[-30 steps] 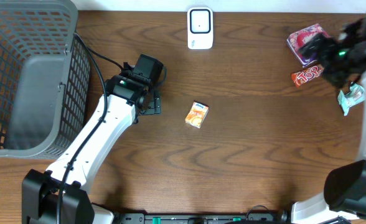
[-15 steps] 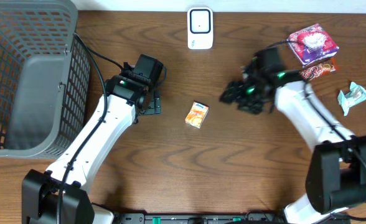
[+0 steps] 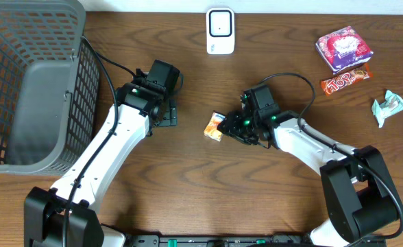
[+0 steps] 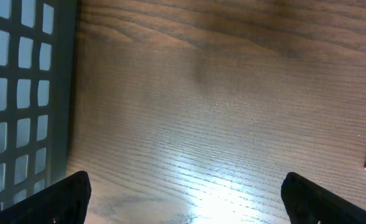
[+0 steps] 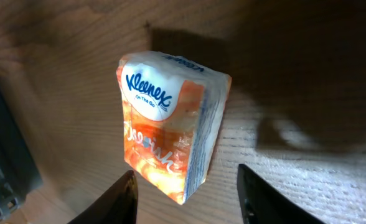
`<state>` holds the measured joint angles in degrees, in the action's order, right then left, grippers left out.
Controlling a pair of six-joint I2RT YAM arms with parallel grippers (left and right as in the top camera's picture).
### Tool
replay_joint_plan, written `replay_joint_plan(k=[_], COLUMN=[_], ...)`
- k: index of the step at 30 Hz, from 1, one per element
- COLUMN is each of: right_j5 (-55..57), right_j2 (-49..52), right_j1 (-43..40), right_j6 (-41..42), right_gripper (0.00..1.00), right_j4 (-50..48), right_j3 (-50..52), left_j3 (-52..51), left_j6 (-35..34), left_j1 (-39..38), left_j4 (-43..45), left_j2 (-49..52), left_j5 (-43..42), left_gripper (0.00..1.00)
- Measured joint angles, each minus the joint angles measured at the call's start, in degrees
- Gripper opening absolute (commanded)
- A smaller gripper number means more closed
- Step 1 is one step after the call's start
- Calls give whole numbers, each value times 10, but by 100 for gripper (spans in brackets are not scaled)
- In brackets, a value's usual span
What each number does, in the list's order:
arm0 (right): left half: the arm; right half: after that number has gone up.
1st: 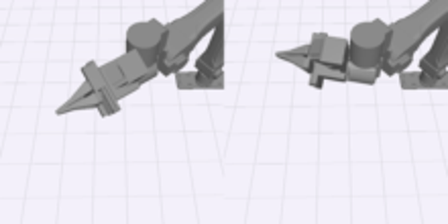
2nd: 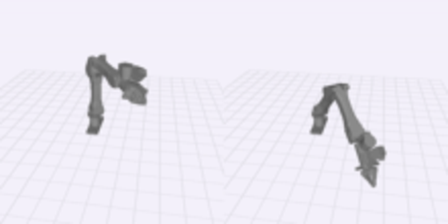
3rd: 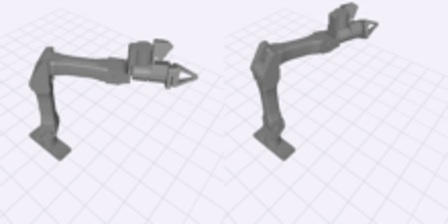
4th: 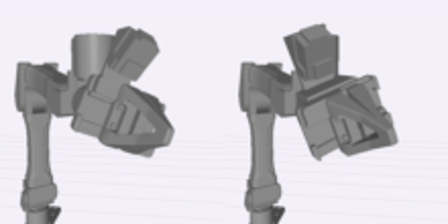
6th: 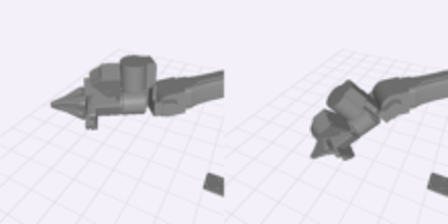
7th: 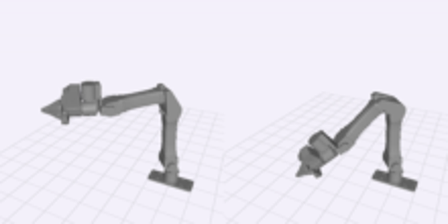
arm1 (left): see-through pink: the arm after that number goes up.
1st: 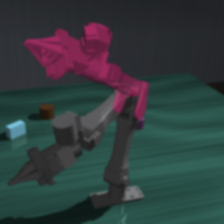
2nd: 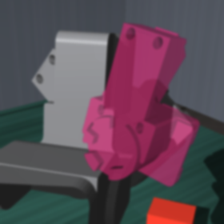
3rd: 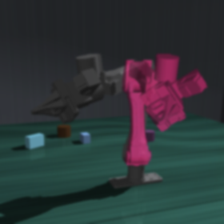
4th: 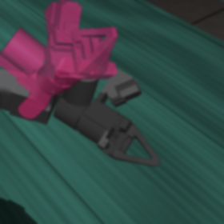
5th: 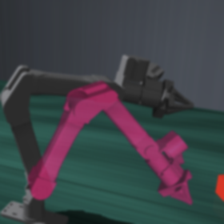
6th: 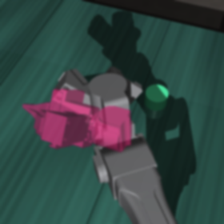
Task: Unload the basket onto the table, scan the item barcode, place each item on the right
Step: 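Move the right gripper to the tissue pack and grasp it, then raise the tissue pack to the scanner window with the right gripper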
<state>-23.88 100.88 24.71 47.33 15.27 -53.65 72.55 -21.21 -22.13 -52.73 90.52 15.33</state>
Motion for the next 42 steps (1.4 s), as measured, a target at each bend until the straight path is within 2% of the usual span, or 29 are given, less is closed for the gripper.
replay_joint_plan(k=[6, 12, 13, 18, 24, 25, 26, 32, 34, 37, 39, 42], right_j5=[28, 12, 8, -22, -29, -29, -29, -33, -31, -5, 41, 132], right_j2=[3, 38, 41, 66, 67, 68, 68, 69, 69, 68, 67, 66], right_j1=[3, 3, 3, 3, 3, 3, 3, 2, 0, -7, -19, -36], right_j6=[38, 51, 51, 52, 29, 26, 23, -18, -38, -73, -102, -147], right_gripper=[44, 41, 38, 9, 18, 14, 1, 1, 1, 1, 1, 1], right_j4=[-18, -102, -108, -139, -146, -146, -147, -152, -127, -40, 35, 82], right_j3=[22, 23, 23, 20, 19, 20, 20, 19, 7, -37, -85, -175], left_j3=[0, 0, 0, 0, 0, 0, 0, 0, 0, 0, 0, 0], left_j6=[0, 0, 0, 0, 0, 0, 0, 0, 0, 0, 0, 0], left_j1=[0, 0, 0, 0, 0, 0, 0, 0, 0, 0, 0, 0], left_j4=[0, 0, 0, 0, 0, 0, 0, 0, 0, 0, 0, 0], left_j2=[0, 0, 0, 0, 0, 0, 0, 0, 0, 0, 0, 0], left_j5=[0, 0, 0, 0, 0, 0, 0, 0, 0, 0, 0, 0], left_gripper=[98, 98, 98, 98, 98, 98, 98, 98, 98, 98, 98, 98])
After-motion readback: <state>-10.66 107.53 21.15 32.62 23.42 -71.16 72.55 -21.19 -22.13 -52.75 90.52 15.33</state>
